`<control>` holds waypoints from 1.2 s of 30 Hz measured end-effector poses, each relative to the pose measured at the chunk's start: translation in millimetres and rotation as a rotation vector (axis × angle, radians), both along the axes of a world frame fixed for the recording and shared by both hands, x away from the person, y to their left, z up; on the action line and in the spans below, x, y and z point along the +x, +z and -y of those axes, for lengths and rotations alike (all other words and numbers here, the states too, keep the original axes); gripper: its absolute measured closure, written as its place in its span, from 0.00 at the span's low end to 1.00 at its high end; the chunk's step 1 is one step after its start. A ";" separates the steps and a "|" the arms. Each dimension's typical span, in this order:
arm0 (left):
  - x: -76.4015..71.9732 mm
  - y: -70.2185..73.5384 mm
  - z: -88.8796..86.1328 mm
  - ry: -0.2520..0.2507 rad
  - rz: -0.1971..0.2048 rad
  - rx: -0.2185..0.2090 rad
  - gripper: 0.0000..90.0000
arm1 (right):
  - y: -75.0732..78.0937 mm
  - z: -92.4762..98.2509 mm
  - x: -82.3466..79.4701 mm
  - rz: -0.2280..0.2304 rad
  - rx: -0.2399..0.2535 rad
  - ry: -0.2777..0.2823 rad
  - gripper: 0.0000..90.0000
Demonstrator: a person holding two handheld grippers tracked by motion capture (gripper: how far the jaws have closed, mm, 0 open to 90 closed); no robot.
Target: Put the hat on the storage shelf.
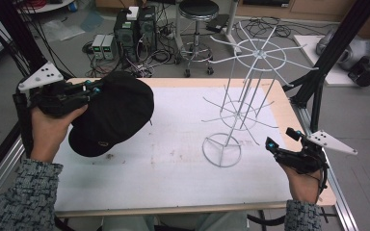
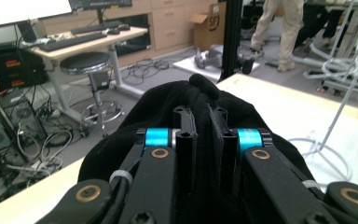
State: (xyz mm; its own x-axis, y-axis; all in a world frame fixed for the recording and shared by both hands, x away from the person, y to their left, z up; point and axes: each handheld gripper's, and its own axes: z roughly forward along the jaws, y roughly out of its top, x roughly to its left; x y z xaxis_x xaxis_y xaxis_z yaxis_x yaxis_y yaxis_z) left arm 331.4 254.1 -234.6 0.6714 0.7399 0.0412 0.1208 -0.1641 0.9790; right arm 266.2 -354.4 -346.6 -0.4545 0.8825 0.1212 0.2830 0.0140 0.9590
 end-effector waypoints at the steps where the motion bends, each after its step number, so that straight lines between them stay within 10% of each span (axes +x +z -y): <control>1: -0.4 1.9 0.2 -0.002 0.004 -0.004 0.92 | 0.2 -0.6 0.1 0.000 -0.001 0.002 0.11; 36: -14.9 97.3 30.9 -0.143 0.134 -0.129 0.92 | -2.4 4.7 -0.2 0.000 0.016 -0.001 0.11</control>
